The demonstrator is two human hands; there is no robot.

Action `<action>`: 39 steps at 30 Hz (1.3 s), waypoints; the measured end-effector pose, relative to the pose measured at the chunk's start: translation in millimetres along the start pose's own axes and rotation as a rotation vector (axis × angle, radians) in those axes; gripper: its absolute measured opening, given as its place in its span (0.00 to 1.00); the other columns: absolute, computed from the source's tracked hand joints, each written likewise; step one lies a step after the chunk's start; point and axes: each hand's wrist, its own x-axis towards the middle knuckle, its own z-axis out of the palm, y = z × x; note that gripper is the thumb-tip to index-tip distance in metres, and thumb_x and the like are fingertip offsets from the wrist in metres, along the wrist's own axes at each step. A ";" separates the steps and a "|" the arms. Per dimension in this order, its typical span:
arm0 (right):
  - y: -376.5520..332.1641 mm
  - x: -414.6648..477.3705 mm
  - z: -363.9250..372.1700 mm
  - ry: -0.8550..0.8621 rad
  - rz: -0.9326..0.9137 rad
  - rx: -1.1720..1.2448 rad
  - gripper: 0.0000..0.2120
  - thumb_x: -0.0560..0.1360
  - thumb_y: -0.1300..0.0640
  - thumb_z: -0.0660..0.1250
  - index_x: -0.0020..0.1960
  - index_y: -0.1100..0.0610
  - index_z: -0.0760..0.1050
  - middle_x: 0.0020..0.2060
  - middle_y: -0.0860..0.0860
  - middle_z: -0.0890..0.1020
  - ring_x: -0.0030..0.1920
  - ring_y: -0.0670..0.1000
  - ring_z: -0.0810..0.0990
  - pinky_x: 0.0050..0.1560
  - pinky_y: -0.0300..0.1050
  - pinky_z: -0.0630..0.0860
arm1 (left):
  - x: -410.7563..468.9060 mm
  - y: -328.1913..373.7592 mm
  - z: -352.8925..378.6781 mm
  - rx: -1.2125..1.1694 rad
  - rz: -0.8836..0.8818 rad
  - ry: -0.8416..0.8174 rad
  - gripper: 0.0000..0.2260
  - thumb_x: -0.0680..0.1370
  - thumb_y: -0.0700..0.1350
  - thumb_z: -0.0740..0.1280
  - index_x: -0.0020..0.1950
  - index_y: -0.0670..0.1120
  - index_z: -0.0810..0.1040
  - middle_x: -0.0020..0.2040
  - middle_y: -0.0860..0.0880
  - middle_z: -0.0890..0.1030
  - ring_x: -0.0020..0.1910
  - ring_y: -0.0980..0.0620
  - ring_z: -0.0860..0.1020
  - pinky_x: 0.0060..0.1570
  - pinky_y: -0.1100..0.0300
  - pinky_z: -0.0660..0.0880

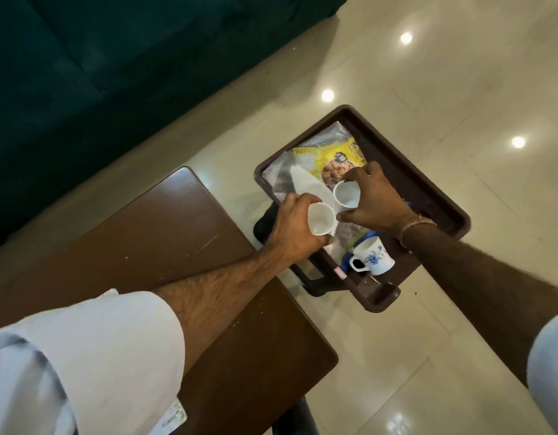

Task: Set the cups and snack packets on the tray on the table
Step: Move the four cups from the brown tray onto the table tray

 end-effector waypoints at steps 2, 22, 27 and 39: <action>-23.8 4.4 3.4 0.004 -0.059 -0.015 0.37 0.60 0.52 0.82 0.65 0.57 0.72 0.61 0.59 0.71 0.57 0.61 0.74 0.58 0.51 0.74 | -12.7 -11.6 -17.8 0.002 0.009 0.037 0.34 0.61 0.51 0.83 0.64 0.51 0.73 0.61 0.48 0.75 0.60 0.49 0.74 0.54 0.57 0.73; -372.6 -42.4 214.0 -0.428 -0.700 -0.177 0.34 0.69 0.62 0.76 0.69 0.44 0.67 0.71 0.56 0.66 0.64 0.62 0.76 0.63 0.53 0.76 | -287.0 -248.0 -192.5 -0.029 -0.403 0.443 0.35 0.66 0.47 0.81 0.70 0.51 0.70 0.67 0.52 0.75 0.64 0.50 0.68 0.59 0.56 0.68; -431.8 -73.5 274.7 -0.517 -0.818 -0.258 0.32 0.71 0.63 0.74 0.70 0.44 0.67 0.68 0.55 0.72 0.62 0.60 0.75 0.58 0.49 0.76 | -358.8 -294.0 -202.3 -0.121 -0.460 0.509 0.26 0.63 0.48 0.79 0.59 0.49 0.77 0.56 0.52 0.80 0.56 0.46 0.76 0.54 0.49 0.75; -499.1 -129.9 378.0 -0.704 -1.048 -0.280 0.51 0.65 0.67 0.75 0.79 0.48 0.50 0.70 0.58 0.73 0.63 0.61 0.73 0.58 0.56 0.75 | -469.0 -347.3 -186.8 -0.070 -0.624 0.718 0.31 0.66 0.41 0.79 0.67 0.50 0.73 0.63 0.48 0.72 0.63 0.47 0.68 0.56 0.50 0.75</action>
